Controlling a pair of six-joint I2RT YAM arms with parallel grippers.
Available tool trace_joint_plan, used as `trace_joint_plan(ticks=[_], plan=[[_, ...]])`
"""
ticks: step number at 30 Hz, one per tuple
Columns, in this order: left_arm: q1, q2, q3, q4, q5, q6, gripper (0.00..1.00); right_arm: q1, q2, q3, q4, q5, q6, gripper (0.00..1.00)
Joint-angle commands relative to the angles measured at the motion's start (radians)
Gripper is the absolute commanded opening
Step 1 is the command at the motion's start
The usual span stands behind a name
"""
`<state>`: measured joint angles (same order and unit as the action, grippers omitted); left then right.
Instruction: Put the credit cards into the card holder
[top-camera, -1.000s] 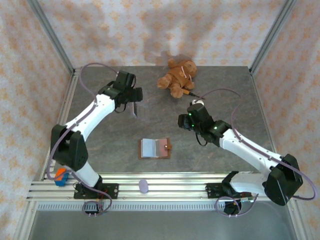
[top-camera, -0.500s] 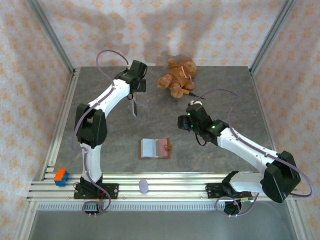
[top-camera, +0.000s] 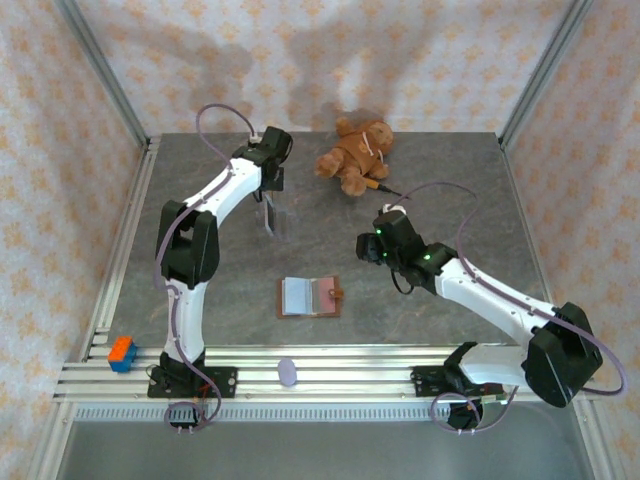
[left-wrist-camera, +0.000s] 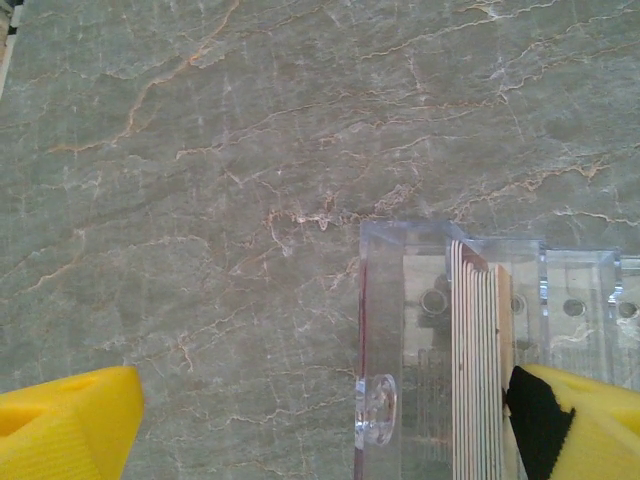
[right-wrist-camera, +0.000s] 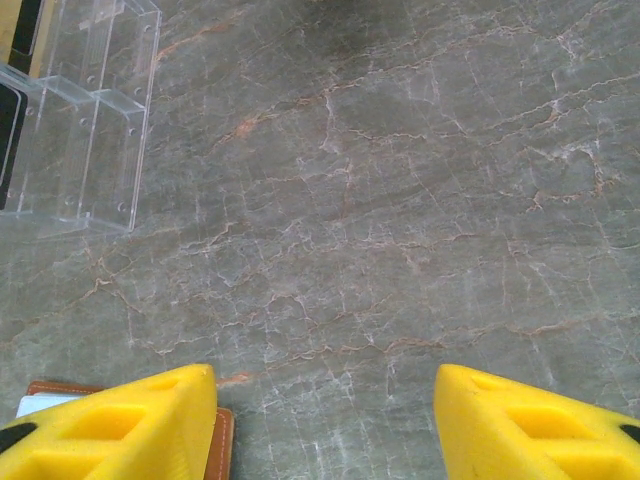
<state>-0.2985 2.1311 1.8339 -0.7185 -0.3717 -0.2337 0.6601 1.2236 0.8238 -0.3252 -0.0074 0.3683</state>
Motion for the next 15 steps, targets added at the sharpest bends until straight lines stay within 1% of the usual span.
trace_joint_plan(ticks=[1, 4, 6, 15], plan=[[0.004, 0.034, 0.032, -0.029, -0.03, 0.011, 0.96, -0.004, -0.026, -0.018, 0.018, 0.005, 0.038, 0.6], [0.004, 0.042, 0.027, -0.014, 0.025, 0.02, 0.96, -0.004, -0.033, -0.029, 0.024, 0.001, 0.048, 0.6], [0.004, 0.042, 0.017, 0.0, 0.042, 0.022, 0.97, -0.004, -0.035, -0.032, 0.022, 0.004, 0.048, 0.6], [0.004, 0.058, 0.024, -0.006, 0.03, 0.013, 0.97, -0.004, -0.033, -0.041, 0.012, 0.007, 0.044, 0.6]])
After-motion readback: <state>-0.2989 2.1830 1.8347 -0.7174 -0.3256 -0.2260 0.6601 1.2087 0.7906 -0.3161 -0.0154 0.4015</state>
